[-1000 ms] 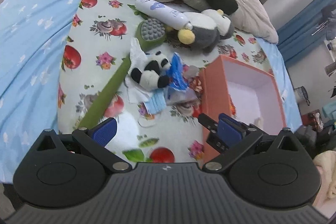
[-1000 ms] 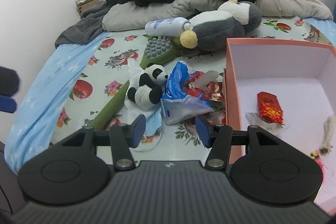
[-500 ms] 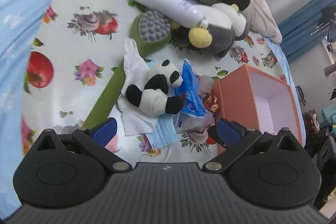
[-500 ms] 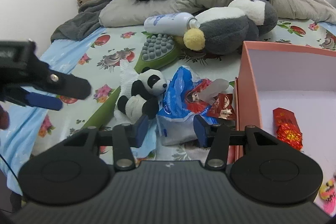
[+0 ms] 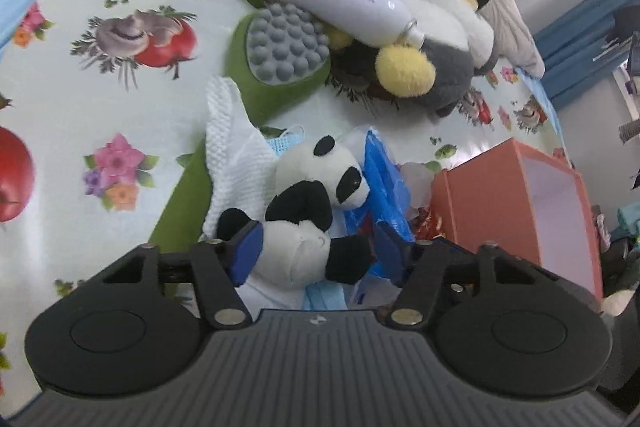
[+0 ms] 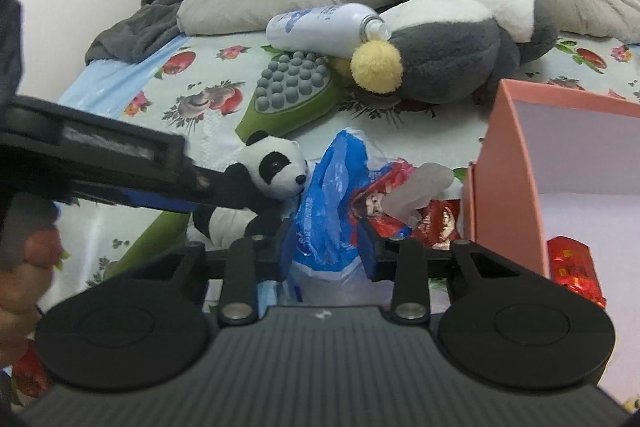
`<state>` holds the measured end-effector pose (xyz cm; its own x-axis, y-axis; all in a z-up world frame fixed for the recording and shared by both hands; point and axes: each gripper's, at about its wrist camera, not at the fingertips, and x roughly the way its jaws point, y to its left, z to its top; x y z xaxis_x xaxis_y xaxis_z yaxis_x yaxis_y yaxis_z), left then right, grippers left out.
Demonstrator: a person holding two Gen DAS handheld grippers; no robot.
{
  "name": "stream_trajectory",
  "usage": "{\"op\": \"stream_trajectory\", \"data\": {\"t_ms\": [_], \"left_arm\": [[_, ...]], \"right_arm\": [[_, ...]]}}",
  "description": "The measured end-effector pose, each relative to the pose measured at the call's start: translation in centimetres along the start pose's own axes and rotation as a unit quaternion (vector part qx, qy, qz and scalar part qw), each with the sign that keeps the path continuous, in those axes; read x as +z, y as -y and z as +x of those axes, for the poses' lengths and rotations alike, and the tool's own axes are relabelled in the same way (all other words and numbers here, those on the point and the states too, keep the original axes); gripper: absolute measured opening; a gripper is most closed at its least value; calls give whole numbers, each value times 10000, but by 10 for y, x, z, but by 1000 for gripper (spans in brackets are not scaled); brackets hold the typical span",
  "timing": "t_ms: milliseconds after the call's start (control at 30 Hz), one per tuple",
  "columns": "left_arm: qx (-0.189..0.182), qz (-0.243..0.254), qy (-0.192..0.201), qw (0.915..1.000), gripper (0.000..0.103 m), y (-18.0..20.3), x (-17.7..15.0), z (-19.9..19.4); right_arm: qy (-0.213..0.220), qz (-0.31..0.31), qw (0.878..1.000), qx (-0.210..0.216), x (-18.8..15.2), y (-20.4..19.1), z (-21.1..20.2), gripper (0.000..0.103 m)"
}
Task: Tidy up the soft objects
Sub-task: 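Grasp the blue plastic bag with the right tool while the left grasps the panda plush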
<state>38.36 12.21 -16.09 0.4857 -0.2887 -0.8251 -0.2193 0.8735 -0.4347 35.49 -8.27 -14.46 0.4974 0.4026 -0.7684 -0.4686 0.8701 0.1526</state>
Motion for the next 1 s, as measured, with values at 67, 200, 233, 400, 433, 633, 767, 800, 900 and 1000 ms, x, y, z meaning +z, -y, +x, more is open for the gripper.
{"op": "stream_trajectory", "data": {"t_ms": [67, 200, 233, 400, 433, 633, 767, 800, 900, 1000], "left_arm": [[148, 81, 42, 9998, 53, 1, -1, 7], [288, 189, 99, 9994, 38, -1, -2, 18], [270, 203, 136, 9993, 36, -1, -2, 17], [195, 188, 233, 9994, 14, -2, -6, 7], [179, 182, 253, 9994, 7, -2, -8, 4], [76, 228, 410, 9989, 1, 5, -22, -21], [42, 331, 552, 9979, 0, 13, -36, -45], [38, 361, 595, 9976, 0, 15, -40, -51], [-23, 420, 634, 9971, 0, 17, -52, -65], [-156, 450, 691, 9965, 0, 15, -64, -74]], "right_arm": [[-84, 82, 9999, -9, 0, 2, 7, 36], [-64, 144, 9999, 21, -1, 4, 12, 27], [-69, 144, 9999, 52, -2, 4, 12, 24], [-64, 57, 9998, 156, -1, -1, 6, 7], [-47, 44, 9999, 142, 0, -2, 4, 6], [139, -82, 9998, 87, -4, -9, -18, 5], [245, -108, 9996, 99, -9, -13, -37, 5], [270, -116, 9995, 98, -12, -14, -42, 5], [323, -122, 9994, 97, -21, -19, -56, 5], [332, -149, 9993, 98, -34, -26, -66, 5]]}}
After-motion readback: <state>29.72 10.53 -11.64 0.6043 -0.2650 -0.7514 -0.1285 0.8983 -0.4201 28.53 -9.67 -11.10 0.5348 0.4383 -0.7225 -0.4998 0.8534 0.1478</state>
